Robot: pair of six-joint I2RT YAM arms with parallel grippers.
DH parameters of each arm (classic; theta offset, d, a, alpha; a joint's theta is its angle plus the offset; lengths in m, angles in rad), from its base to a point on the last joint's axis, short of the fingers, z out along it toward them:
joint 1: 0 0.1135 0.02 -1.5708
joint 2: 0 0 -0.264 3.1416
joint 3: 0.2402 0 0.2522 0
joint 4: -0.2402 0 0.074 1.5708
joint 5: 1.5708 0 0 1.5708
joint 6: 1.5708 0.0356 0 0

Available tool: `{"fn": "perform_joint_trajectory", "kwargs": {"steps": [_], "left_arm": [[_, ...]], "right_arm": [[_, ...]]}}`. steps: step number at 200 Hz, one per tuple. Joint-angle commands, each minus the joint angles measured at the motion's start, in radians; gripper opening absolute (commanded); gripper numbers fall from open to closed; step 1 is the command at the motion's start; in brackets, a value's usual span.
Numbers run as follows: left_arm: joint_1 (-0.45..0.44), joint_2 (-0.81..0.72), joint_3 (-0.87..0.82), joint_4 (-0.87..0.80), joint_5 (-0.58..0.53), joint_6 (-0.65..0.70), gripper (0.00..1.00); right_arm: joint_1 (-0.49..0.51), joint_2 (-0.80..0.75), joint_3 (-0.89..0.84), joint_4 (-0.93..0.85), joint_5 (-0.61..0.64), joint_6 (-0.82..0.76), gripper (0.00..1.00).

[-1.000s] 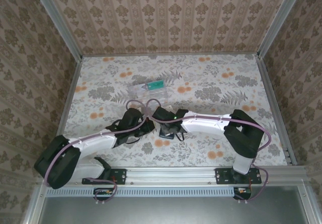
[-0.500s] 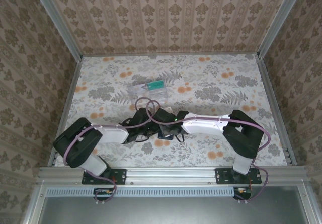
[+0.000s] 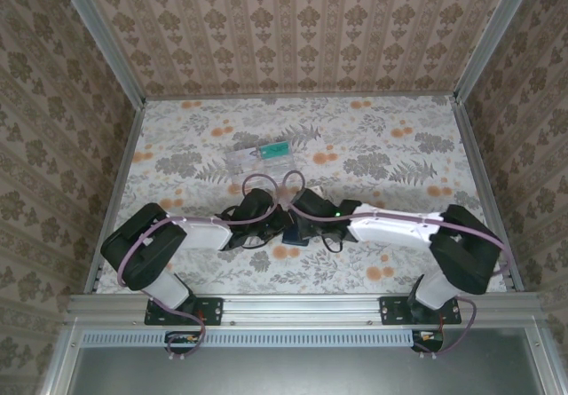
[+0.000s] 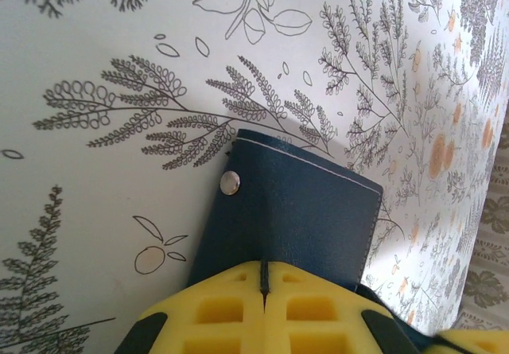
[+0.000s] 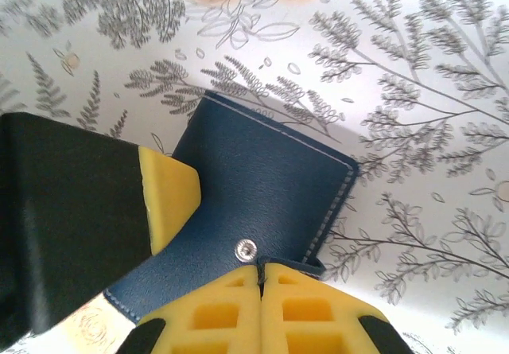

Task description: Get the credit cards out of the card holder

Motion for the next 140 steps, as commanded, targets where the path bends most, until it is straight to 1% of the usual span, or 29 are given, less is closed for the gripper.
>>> {"fn": "perform_joint_trajectory", "kwargs": {"steps": [1, 15, 31, 35, 42, 54, 59, 71, 89, 95, 119, 140], "left_arm": [[0.001, 0.052, -0.04, -0.213, -0.073, -0.007, 0.0], [0.0, 0.044, -0.031, -0.19, -0.059, 0.015, 0.0], [0.002, 0.001, -0.021, -0.182, -0.053, 0.035, 0.0], [0.004, -0.019, -0.016, -0.187, -0.052, 0.045, 0.06], [0.009, -0.056, -0.008, -0.205, -0.057, 0.064, 0.18], [0.028, -0.139, 0.015, -0.299, -0.08, 0.094, 0.34], [0.038, -0.177, 0.025, -0.335, -0.09, 0.113, 0.44], [0.073, -0.278, 0.035, -0.414, -0.112, 0.162, 0.53], [0.139, -0.438, 0.042, -0.531, -0.141, 0.221, 0.74], [0.162, -0.486, 0.041, -0.562, -0.145, 0.239, 0.77], [0.245, -0.636, 0.032, -0.653, -0.137, 0.295, 0.78], [0.276, -0.708, -0.007, -0.666, -0.123, 0.305, 0.78]], "right_arm": [[-0.034, -0.075, -0.046, 0.048, -0.065, 0.032, 0.0], [-0.043, -0.092, -0.056, 0.04, -0.073, 0.03, 0.0], [-0.045, -0.105, -0.057, 0.041, -0.078, 0.034, 0.0], [-0.046, -0.108, -0.056, 0.043, -0.081, 0.035, 0.0], [-0.047, -0.112, -0.051, 0.045, -0.089, 0.036, 0.0], [-0.047, -0.118, -0.036, 0.042, -0.098, 0.038, 0.0], [-0.046, -0.118, -0.026, 0.04, -0.103, 0.036, 0.0], [-0.047, -0.118, -0.002, 0.035, -0.112, 0.031, 0.0], [-0.047, -0.106, 0.048, 0.026, -0.139, 0.018, 0.0], [-0.047, -0.096, 0.066, 0.023, -0.15, 0.016, 0.0], [-0.043, -0.055, 0.134, 0.032, -0.203, 0.019, 0.0], [-0.04, -0.025, 0.175, 0.043, -0.227, 0.022, 0.0]]}}
